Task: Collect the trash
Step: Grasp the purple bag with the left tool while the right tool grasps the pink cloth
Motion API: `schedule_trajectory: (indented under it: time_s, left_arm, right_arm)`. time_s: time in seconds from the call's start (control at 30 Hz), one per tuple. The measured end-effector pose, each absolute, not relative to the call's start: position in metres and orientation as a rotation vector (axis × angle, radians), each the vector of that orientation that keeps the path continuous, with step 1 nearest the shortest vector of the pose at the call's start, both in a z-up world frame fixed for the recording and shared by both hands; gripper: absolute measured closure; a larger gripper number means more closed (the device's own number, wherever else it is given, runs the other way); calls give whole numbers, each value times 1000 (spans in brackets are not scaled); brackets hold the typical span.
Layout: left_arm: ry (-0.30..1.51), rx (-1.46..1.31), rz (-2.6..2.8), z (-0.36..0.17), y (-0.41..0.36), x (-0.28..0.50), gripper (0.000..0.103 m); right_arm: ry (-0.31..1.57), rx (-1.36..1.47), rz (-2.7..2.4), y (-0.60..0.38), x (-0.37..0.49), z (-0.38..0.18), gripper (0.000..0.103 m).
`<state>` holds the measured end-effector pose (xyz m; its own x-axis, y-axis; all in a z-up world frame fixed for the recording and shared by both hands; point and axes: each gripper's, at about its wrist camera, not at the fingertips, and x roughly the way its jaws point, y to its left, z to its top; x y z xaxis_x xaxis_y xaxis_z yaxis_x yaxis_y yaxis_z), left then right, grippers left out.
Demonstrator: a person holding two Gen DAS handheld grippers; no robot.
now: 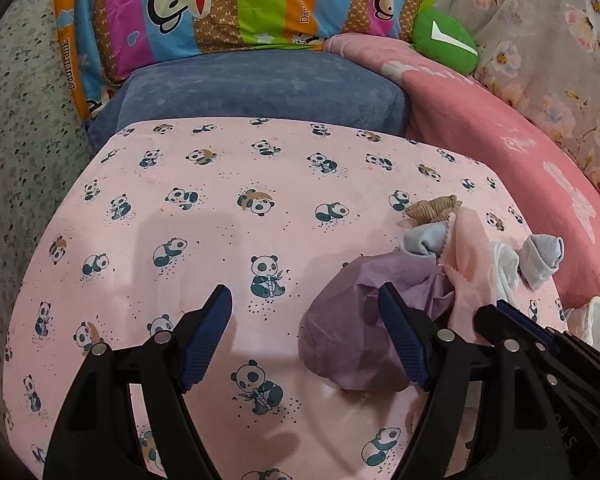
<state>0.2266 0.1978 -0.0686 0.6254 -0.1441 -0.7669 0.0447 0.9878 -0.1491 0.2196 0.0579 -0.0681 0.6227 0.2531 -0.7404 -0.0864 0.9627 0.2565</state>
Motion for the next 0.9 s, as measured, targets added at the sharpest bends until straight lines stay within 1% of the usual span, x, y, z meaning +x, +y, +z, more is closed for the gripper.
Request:
schedule_trajectory:
  time_s: [0.07,0.13,0.7,0.8,0.87,0.9]
  left_arm:
    - [892,-120,-114,-70,195,227,31]
    - [896,-119,-118,-71,193,228,31]
    - [915,-144,-183,-77,183,226,32]
    - [930,-162,-212,-79,181,227,46]
    - [939,-176,-233,-80,179,227,63]
    - [942,-177,-246,-80,178,226,69]
  right_arm:
    - [877,219,200,56,219,-69,97]
    - [874,225,199,54,218,-70,98]
    - [803,264,162,25,193,-51,99]
    - [800,279,152,18,191,-50,99]
    - [799,288,148,14,189,-49,99]
    - [798,291,148,12,188,-48,99]
